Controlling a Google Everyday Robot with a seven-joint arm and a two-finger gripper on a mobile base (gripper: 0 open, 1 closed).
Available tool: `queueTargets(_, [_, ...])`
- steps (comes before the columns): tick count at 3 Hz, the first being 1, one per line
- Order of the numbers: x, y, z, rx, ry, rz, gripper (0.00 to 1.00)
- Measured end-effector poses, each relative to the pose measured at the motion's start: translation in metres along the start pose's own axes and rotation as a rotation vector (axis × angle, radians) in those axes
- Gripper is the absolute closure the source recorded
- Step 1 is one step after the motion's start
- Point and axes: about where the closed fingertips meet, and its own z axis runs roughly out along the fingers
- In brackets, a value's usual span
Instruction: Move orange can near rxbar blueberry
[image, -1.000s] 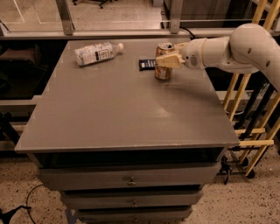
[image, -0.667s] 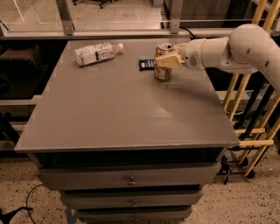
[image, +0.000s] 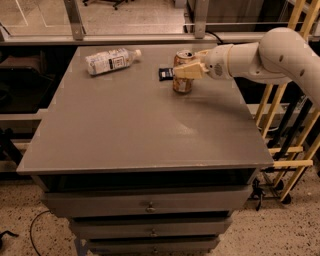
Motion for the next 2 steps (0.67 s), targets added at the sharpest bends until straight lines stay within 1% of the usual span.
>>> queueTargets(1, [-0.0001, 0.0014, 0.0022, -0.004, 0.0, 0.0, 0.05])
queueTargets(2, [-0.0002, 0.0024, 0.0039, -0.007, 0.0, 0.0, 0.0])
